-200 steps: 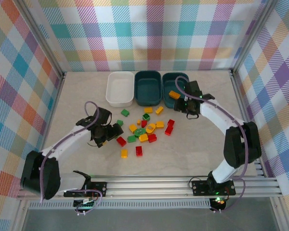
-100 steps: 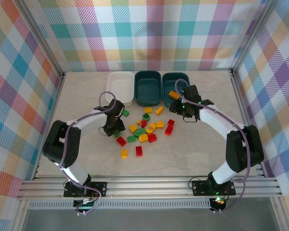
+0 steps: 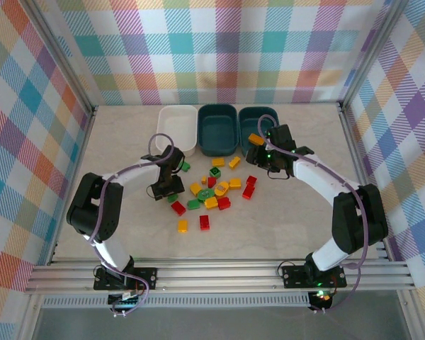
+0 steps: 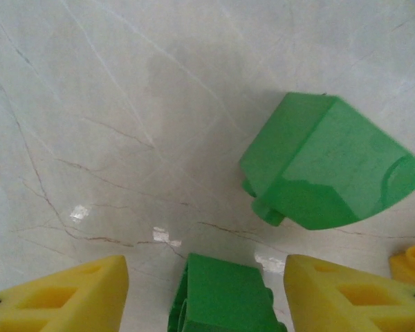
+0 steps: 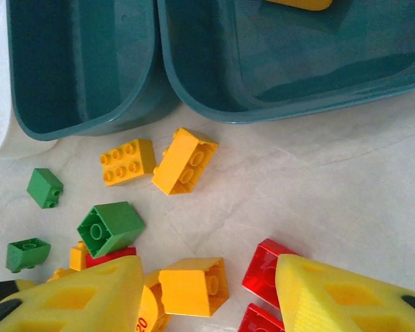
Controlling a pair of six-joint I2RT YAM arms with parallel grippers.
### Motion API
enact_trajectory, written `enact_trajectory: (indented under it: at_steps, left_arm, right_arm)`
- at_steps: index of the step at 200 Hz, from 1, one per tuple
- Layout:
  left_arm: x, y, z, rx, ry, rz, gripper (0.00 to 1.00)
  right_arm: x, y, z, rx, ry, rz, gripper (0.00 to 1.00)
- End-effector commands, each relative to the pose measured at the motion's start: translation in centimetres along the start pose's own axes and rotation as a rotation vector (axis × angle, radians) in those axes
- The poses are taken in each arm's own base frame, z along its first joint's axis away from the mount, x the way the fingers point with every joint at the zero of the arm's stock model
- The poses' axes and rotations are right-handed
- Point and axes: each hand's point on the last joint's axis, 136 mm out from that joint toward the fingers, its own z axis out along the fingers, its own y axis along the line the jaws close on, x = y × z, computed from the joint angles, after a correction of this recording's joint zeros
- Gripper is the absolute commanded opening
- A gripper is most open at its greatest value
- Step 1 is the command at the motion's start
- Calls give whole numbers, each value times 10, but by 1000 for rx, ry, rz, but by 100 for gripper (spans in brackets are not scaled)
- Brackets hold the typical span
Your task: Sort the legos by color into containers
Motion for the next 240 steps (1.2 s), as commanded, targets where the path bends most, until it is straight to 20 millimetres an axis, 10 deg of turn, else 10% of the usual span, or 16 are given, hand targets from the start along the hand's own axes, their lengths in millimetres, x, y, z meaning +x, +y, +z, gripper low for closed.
enact_trajectory:
  at_steps: [1,82,131,183,240]
  left_arm:
    - [16,8,7,-33,42,53,63]
    - [20,2,4,5,67,70,30]
    - [9,-1,-51,66,-7,98,25]
    - [-81,-27,-134,171,-242,108,31]
    - [-201,-77,-68,223,-215,28,30]
  right_arm:
    - [-13,28,-9,-78,-45,-19,53]
    - [-3,50,-21,-112,-39,-83,55]
    - [1,56,-34,-120,-62,-134,51]
    - [6,46,-35,-69,-38,-134,52]
    - [9,7,-39,128,-35,-176,54]
